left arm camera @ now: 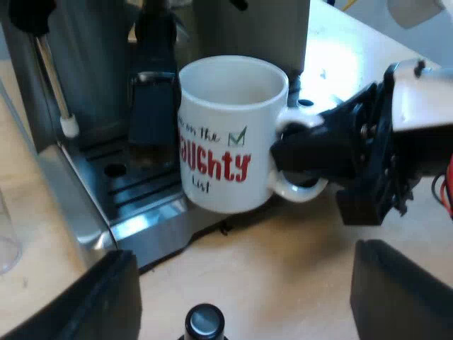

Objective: Place mug into machine

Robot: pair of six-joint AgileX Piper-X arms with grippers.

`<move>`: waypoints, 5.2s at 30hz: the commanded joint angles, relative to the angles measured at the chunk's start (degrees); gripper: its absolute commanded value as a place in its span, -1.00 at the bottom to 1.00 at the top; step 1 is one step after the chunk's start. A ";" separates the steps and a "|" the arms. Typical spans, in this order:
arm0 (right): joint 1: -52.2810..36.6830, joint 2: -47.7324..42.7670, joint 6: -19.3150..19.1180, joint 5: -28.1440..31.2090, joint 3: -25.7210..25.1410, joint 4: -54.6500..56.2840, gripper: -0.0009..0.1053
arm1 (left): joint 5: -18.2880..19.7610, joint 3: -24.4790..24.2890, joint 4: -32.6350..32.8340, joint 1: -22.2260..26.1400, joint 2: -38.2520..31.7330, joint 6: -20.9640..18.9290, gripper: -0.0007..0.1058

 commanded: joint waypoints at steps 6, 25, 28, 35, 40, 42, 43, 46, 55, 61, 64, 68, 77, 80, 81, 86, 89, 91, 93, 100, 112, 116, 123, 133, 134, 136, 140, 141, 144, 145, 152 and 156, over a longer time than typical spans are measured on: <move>0.03 1.09 -0.23 0.70 -1.68 -3.96 -0.98 | 0.70 0.49 -1.65 -0.27 -0.03 0.19 0.21; -1.62 8.30 -0.35 4.20 -8.12 -5.24 -0.98 | 0.70 0.49 -1.65 -0.27 -0.03 0.19 0.21; -2.71 9.34 -0.35 4.20 -9.80 -5.24 -0.98 | 0.70 0.49 -1.65 -0.27 -0.03 0.19 0.21; -3.35 10.84 -0.91 3.45 -11.33 -5.24 -0.98 | 0.70 0.49 -1.65 -0.27 -0.03 0.19 0.21; -3.35 12.69 -3.89 2.37 -12.61 -5.24 -0.98 | 0.70 0.49 -1.65 -0.27 -0.03 0.19 0.21; -3.35 13.08 -4.22 2.38 -13.09 -6.00 -0.98 | 0.70 0.49 -1.65 -0.27 -0.03 0.19 0.21; -3.35 13.30 -4.22 2.38 -13.34 -6.60 -0.98 | 0.70 0.49 -1.65 -0.27 -0.03 0.19 0.21; -3.35 13.72 -4.22 2.38 -13.83 -7.02 -0.98 | 0.70 0.49 -1.65 -0.27 -0.03 0.19 0.21; -3.35 13.69 -4.22 4.83 -13.81 -6.91 -0.83 | 0.70 0.58 -1.65 -0.27 -0.03 0.19 0.21; -3.24 13.43 -4.12 2.76 -13.81 -6.91 0.11 | 0.70 0.58 -1.65 -0.27 -0.03 0.19 0.21; -3.24 12.34 -4.12 2.75 -13.81 -4.30 0.12 | 0.70 0.58 -1.65 -0.27 -0.03 0.19 0.21; -3.24 10.11 -4.12 2.87 -13.81 0.27 0.08 | 0.70 0.58 -1.65 -0.27 -0.03 0.19 0.21; -0.74 1.82 -3.52 5.24 -13.64 11.03 0.08 | 0.70 0.30 -1.65 -0.27 -0.03 0.08 0.21; 0.56 -0.41 -3.52 5.38 -13.64 14.46 0.08 | 0.70 -0.96 -1.65 -0.27 -0.03 0.08 0.21; 0.89 -0.94 -3.52 5.58 -13.64 15.67 0.08 | 0.70 -1.56 -1.65 -0.27 -0.03 0.08 0.21; 3.09 -3.79 -3.31 8.63 -13.64 20.35 0.08 | 0.70 -4.73 -1.65 -0.27 -0.03 0.08 0.21; 4.12 -6.02 -3.31 9.08 -13.64 21.94 0.08 | 0.70 -6.38 -1.65 -0.27 -0.15 0.08 0.21; 4.58 -7.87 -3.31 9.21 -13.64 22.68 0.08 | 0.70 -7.52 -1.65 -0.27 -0.62 0.08 0.21; 4.77 -9.23 -3.94 9.21 -13.64 22.72 0.08 | 0.70 -8.11 -1.65 -0.27 -1.27 0.08 0.21; 5.34 -13.65 -5.65 8.87 -13.64 21.82 -0.54 | 3.05 -9.05 -1.08 -0.27 -4.10 0.08 0.21; 5.34 -11.24 -11.20 6.22 -13.64 10.34 -0.98 | 4.81 -9.05 -0.85 -0.27 -4.09 -0.03 0.21; 5.34 -9.55 -11.81 6.58 -13.64 7.93 -0.98 | 4.81 -9.05 -0.85 -0.27 -4.09 -0.03 0.21; 4.16 -7.01 -11.81 7.36 -15.34 5.54 -0.98 | 4.97 -9.05 -0.85 -0.27 -4.09 -0.03 0.21; 1.64 -2.54 -11.64 8.08 -20.38 6.43 -0.98 | 4.97 -9.05 -0.85 -0.27 -4.09 -0.03 0.21; 1.25 -2.53 -11.64 8.08 -20.38 6.52 -0.98 | 4.97 -9.05 -0.85 -0.27 -4.09 -0.03 0.21; 0.64 -2.55 -11.23 8.08 -20.37 6.80 -0.98 | 4.97 -9.05 -0.85 -0.27 -4.09 -0.03 0.21; -0.80 -2.55 -10.13 7.46 -20.37 6.96 -0.98 | 4.97 -9.05 -0.85 -0.27 -4.09 -0.03 0.21; -1.11 -2.55 -10.13 6.77 -20.37 6.96 -0.98 | 4.97 -9.05 -0.85 -0.27 -4.09 -0.03 0.21; -1.25 -2.55 -10.13 5.40 -20.37 6.96 -0.98 | 4.97 -9.05 -0.85 -0.27 -4.09 -0.03 0.21; -1.25 -2.55 -10.13 5.41 -20.37 6.96 -0.98 | 4.97 -9.05 -0.85 -0.27 -4.09 -0.03 0.21; -1.25 -2.55 -10.13 7.12 -20.37 6.96 -0.98 | 4.97 -9.05 -0.85 -0.27 -4.09 -0.03 0.21; -1.25 -2.55 -10.13 7.12 -20.37 7.26 -0.98 | 4.97 -9.05 -0.85 -0.27 -4.09 -0.03 0.21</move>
